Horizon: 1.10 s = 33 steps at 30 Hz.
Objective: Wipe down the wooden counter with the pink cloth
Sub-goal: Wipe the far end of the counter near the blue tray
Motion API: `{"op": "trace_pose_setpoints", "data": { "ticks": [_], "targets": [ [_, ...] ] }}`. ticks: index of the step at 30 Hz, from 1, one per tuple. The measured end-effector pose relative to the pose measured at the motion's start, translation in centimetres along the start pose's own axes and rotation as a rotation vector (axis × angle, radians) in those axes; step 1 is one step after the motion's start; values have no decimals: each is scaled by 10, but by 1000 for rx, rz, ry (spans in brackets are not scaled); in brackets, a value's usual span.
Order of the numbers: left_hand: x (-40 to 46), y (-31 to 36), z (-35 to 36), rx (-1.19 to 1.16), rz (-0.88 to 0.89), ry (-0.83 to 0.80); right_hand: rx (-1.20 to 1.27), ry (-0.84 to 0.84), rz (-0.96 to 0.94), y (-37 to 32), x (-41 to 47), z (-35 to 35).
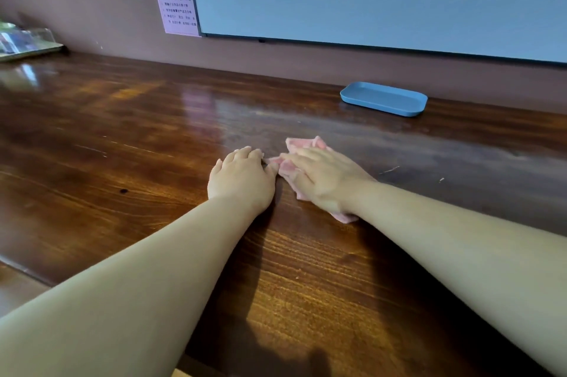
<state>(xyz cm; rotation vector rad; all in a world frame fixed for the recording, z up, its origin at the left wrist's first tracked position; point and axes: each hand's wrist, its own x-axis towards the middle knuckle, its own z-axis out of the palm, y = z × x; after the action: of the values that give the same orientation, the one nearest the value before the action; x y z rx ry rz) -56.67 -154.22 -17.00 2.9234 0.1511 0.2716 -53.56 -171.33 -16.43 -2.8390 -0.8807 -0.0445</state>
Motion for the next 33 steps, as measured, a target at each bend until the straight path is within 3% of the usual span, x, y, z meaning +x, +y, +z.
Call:
{"op": "trace_pose_setpoints", "data": {
  "ticks": [2,7,13,18,24,27,31,33],
  "targets": [
    [5,-2,-8,102,24,-3,76,-30,-29,4,1,0],
    [17,-33,-25,80,-51,66,26,9,166,-10,28,-12],
    [18,-72,-10,-17,-158,64,24,-50,-54,-15,14,4],
    [18,-70,-8,-20,-157,80,32,-15,96,-24,53,-2],
    [19,-72,-4,-21,-147,86,32,-64,-104,-21,47,13],
    [21,-73,-4,-15,-145,87,110,-92,-50,-20,67,5],
    [20,-72,-4,-40,-140,94,88,-10,113,-39,91,1],
    [20,-73,-3,-69,-140,110,63,-24,45,-46,93,6]
  ]
}}
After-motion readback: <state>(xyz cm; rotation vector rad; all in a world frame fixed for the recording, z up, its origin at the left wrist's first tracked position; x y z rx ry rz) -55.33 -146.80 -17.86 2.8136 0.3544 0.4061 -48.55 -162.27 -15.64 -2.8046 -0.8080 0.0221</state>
